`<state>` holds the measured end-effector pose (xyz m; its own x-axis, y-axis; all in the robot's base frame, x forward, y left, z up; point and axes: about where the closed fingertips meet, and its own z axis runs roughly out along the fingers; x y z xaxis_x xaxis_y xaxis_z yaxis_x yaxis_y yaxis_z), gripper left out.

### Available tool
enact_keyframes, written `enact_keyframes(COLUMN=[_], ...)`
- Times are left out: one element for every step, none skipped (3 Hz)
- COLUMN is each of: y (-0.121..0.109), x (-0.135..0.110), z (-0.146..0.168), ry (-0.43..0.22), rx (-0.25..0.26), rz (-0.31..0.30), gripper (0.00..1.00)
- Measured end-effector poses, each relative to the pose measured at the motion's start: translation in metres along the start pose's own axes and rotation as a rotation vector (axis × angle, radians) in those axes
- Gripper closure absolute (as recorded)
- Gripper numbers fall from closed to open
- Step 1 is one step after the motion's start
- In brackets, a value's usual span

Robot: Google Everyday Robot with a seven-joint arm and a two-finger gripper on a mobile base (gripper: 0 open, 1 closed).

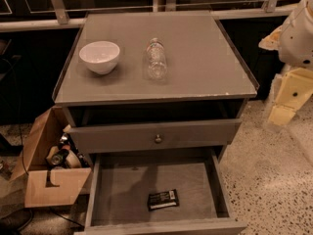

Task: Pick rxbar chocolate from middle drawer and place on counter

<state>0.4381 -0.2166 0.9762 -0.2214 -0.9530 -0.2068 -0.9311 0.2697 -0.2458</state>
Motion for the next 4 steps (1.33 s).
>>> enact_keyframes(y=[0.000, 0.011, 0.027, 0.042], x=[0.000, -0.006, -0.015, -0.021], z=[0.000, 0.026, 0.073, 0.112], ry=[0.000, 0.006, -0.001, -0.015], rx=[0.000, -0.017, -0.042, -0.086], rz=[0.000, -0.031, -0.070, -0.074], gripper=[0.00, 0.00, 0.00, 0.00])
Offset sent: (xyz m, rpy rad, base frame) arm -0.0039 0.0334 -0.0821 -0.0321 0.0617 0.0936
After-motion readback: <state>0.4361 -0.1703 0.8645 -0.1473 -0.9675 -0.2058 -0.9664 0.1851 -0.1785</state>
